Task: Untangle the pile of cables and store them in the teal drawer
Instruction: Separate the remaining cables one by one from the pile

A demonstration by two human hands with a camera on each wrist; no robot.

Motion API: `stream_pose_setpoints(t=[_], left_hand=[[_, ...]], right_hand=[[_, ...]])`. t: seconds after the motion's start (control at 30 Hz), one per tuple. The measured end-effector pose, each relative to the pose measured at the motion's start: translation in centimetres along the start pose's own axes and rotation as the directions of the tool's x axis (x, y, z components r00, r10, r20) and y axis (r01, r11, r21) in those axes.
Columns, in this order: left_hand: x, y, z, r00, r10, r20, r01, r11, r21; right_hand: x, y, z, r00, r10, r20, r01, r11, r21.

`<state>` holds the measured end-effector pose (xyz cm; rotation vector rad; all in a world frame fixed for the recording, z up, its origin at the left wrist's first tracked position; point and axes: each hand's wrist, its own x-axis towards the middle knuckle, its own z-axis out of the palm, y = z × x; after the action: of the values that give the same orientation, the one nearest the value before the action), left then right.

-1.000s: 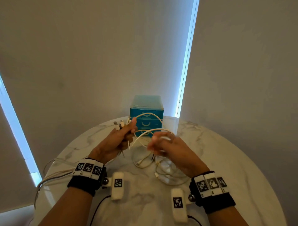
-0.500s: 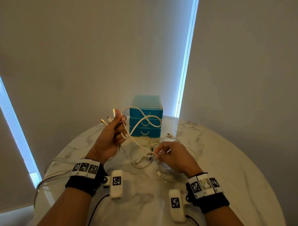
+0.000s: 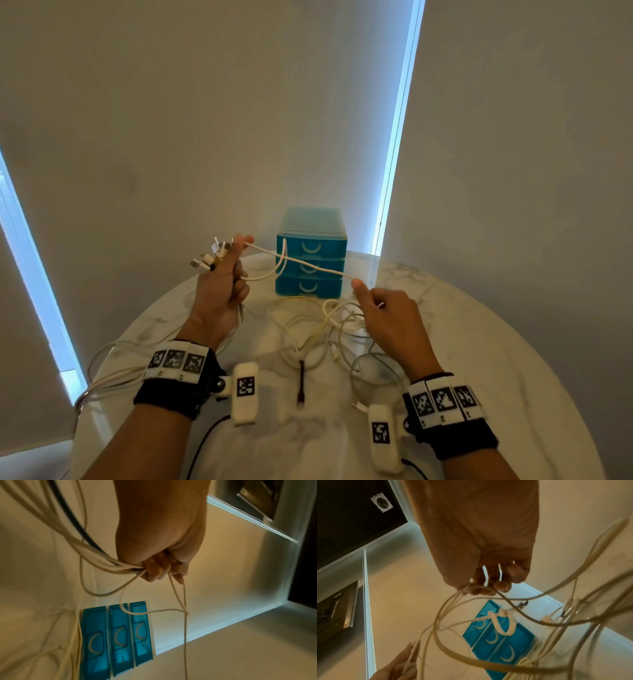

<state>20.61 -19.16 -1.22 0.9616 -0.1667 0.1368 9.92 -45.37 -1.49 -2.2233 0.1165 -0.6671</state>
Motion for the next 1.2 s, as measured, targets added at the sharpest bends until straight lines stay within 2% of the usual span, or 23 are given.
stream_pose_setpoints(t=[0.1,0.17,0.23,0.3,0.33,0.37,0.4,0.43,0.47,0.53,0.63,0.7,0.73,0.77,0.8,0.87,0.9,0.93,0.97,1.0,1.07,1.13,1.2], left_hand=[[0.1,-0.7,0.0,0.997,-0.061,-0.04,0.065,0.992,0.111],[0.0,-0.6,0.1,0.997,-0.065,-0.04,0.071,0.979,0.19],[-0.2,-0.2,0.3,0.998,-0.032,-0.054,0.046,0.956,0.289],[-0.8,0.4,0.6,1.0,0.026,-0.016,-0.019,0.937,0.349],[-1.4,0.7,1.0,0.998,0.049,0.045,-0.062,0.928,0.367],[-2.0,1.0,1.5,0.991,0.058,0.123,-0.103,0.912,0.397],[-2.7,1.3,2.1,0.977,0.054,0.205,-0.141,0.887,0.439],[-3.4,1.6,2.8,0.957,0.039,0.288,-0.181,0.856,0.484],[-3.9,1.6,3.4,0.931,0.014,0.365,-0.22,0.819,0.53],[-4.3,1.3,4.1,0.887,-0.057,0.459,-0.275,0.734,0.621],[-3.9,0.3,4.0,0.886,-0.112,0.45,-0.261,0.682,0.684],[-3.6,-0.1,4.0,0.894,-0.139,0.425,-0.227,0.677,0.7],[-3.6,-0.3,4.0,0.889,-0.163,0.427,-0.22,0.667,0.712],[-3.6,-0.5,4.0,0.888,-0.181,0.423,-0.222,0.638,0.737],[-3.4,-0.8,3.9,0.895,-0.186,0.406,-0.225,0.597,0.77],[-2.8,-1.7,3.3,0.921,-0.164,0.354,-0.221,0.53,0.819],[-2.6,-2.0,3.1,0.935,-0.154,0.319,-0.196,0.525,0.828],[-2.4,-2.2,2.9,0.946,-0.148,0.288,-0.167,0.538,0.826],[-2.2,-2.3,2.7,0.953,-0.141,0.268,-0.15,0.55,0.822],[-2.0,-2.4,2.6,0.958,-0.131,0.254,-0.143,0.551,0.822],[-1.7,-2.4,2.3,0.968,-0.096,0.234,-0.152,0.52,0.841],[-1.5,-2.5,2.2,0.977,-0.046,0.21,-0.164,0.471,0.867],[-1.4,-2.6,2.0,0.987,0.004,0.162,-0.144,0.474,0.869]], right_hand=[[0.2,-0.3,-0.6,0.991,0.085,-0.107,-0.062,0.978,0.201],[0.2,-0.4,-1.1,0.974,0.211,-0.08,-0.154,0.879,0.451],[0.6,-0.3,-1.8,0.946,0.323,-0.013,-0.222,0.677,0.702],[1.1,-0.2,-2.5,0.931,0.354,0.088,-0.229,0.38,0.896],[1.4,-0.2,-2.6,0.933,0.339,0.12,-0.211,0.244,0.946],[1.5,-0.3,-2.6,0.938,0.317,0.14,-0.194,0.148,0.97],[1.6,-0.4,-2.4,0.944,0.291,0.153,-0.189,0.097,0.977],[1.4,-0.7,-2.1,0.952,0.259,0.164,-0.194,0.094,0.977],[1.2,-0.9,-1.6,0.959,0.226,0.17,-0.203,0.132,0.97],[0.6,-1.6,-0.7,0.97,0.173,0.17,-0.213,0.279,0.936],[0.1,-2.0,0.3,0.973,0.138,0.185,-0.228,0.458,0.859],[-0.1,-2.3,0.5,0.967,0.123,0.223,-0.255,0.487,0.836],[0.0,-2.4,0.3,0.965,0.119,0.233,-0.262,0.467,0.845],[0.1,-2.5,0.0,0.963,0.116,0.244,-0.27,0.41,0.871],[0.2,-2.6,-0.5,0.959,0.113,0.26,-0.282,0.309,0.908],[0.5,-2.5,-1.8,0.95,0.094,0.297,-0.297,-0.018,0.955],[0.7,-2.2,-2.5,0.95,0.083,0.3,-0.281,-0.189,0.941],[0.9,-1.7,-3.1,0.951,0.082,0.298,-0.258,-0.32,0.912],[1.0,-1.4,-3.5,0.952,0.084,0.294,-0.237,-0.404,0.884],[1.0,-1.0,-3.6,0.952,0.088,0.293,-0.224,-0.451,0.864],[1.1,-0.2,-3.5,0.951,0.091,0.297,-0.218,-0.488,0.845],[1.1,0.5,-3.4,0.951,0.03,0.307,-0.247,-0.525,0.814],[1.3,0.8,-3.8,0.943,-0.039,0.33,-0.297,-0.543,0.785]])
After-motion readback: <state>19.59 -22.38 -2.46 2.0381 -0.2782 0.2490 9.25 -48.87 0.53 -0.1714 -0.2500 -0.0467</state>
